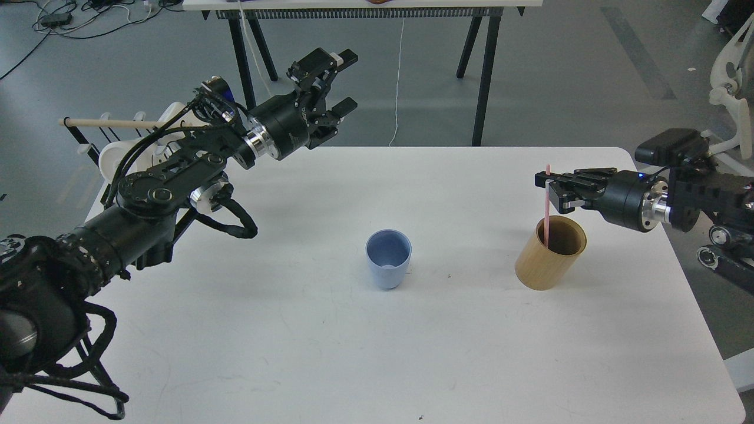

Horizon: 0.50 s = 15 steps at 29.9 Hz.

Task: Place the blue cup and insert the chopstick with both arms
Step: 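Grasp the pink straw and pull it up out of the tan cup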

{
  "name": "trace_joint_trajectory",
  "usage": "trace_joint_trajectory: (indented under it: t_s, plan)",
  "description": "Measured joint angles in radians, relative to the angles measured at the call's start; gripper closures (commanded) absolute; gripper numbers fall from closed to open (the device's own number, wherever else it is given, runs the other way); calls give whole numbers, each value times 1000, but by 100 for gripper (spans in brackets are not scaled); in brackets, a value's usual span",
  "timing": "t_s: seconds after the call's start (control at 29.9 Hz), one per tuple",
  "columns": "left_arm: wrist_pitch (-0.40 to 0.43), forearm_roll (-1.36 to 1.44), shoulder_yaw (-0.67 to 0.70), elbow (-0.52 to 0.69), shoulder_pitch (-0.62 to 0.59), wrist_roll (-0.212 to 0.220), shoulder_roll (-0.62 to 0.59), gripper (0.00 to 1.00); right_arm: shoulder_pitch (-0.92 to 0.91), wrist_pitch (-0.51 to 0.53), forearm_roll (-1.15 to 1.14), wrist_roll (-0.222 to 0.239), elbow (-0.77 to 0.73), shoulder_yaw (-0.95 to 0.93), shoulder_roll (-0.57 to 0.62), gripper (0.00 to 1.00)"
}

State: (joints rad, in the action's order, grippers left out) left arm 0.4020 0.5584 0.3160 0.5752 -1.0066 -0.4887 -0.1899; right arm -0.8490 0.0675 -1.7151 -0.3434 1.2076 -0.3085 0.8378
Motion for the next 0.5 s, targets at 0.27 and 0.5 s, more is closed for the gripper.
trace_joint_trajectory:
  t_s: [0.27,0.5]
  plan:
    - [-29,-1,-5,0,2,0,8,1,-26,0,9,-5,114,-99,131,100]
    - [-38,0,-8,0,40,0,-10,1,-147,-17,79,-18,232,-143,203,100]
